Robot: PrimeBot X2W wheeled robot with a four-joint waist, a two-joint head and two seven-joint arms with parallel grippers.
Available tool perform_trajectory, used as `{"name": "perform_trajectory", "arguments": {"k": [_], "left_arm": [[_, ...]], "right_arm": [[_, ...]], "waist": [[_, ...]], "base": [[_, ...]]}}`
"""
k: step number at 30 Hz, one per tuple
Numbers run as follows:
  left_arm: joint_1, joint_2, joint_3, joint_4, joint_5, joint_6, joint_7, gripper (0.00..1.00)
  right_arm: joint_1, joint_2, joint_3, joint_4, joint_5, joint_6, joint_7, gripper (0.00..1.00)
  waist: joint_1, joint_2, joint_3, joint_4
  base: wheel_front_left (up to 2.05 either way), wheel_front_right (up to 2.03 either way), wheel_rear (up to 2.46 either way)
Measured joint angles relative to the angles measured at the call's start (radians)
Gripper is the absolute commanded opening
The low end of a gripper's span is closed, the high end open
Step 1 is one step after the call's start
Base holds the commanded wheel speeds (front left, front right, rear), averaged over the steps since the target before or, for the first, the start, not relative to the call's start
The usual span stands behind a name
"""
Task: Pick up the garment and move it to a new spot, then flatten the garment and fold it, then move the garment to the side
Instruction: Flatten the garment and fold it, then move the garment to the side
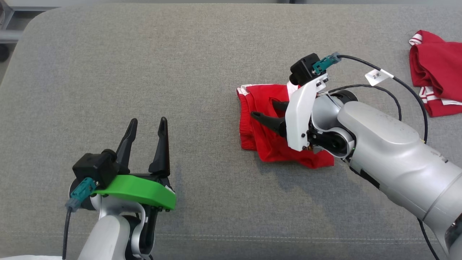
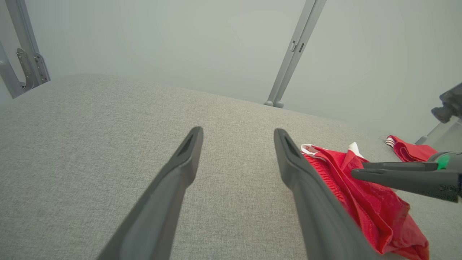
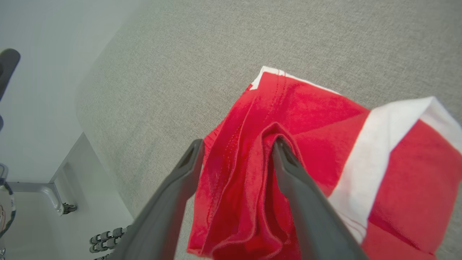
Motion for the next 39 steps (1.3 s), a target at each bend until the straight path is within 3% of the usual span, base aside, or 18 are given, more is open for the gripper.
{"name": "perform_trajectory", "arguments": {"k": [11, 16, 25, 39], "left_arm": [[0.004, -0.002, 0.012, 0.011, 0.0, 0.0, -0.012, 1.0], [0.005, -0.002, 0.011, 0.01, 0.0, 0.0, -0.012, 1.0], [0.021, -0.003, 0.015, -0.007, 0.0, 0.0, -0.012, 1.0], [0.02, -0.004, -0.012, -0.024, 0.003, 0.0, -0.01, 1.0]], "right_arm": [[-0.102, 0.054, 0.032, -0.011, -0.085, 0.017, -0.022, 1.0], [-0.109, 0.002, -0.023, 0.008, -0.067, 0.018, -0.056, 1.0], [-0.008, -0.109, -0.111, 0.096, 0.074, 0.017, -0.06, 1.0], [0.072, -0.126, -0.154, 0.158, 0.185, 0.017, -0.003, 1.0]], "waist": [[0.0, 0.0, -0.021, -0.02], [0.0001, 0.0, -0.026, -0.029], [0.0, 0.0, -0.01, -0.037], [0.0, 0.0, 0.044, -0.006]], "base": [[0.0, 0.0, 0.0], [0.0, 0.0, 0.0], [0.0, 0.0, 0.0], [0.0, 0.0, 0.0]]}}
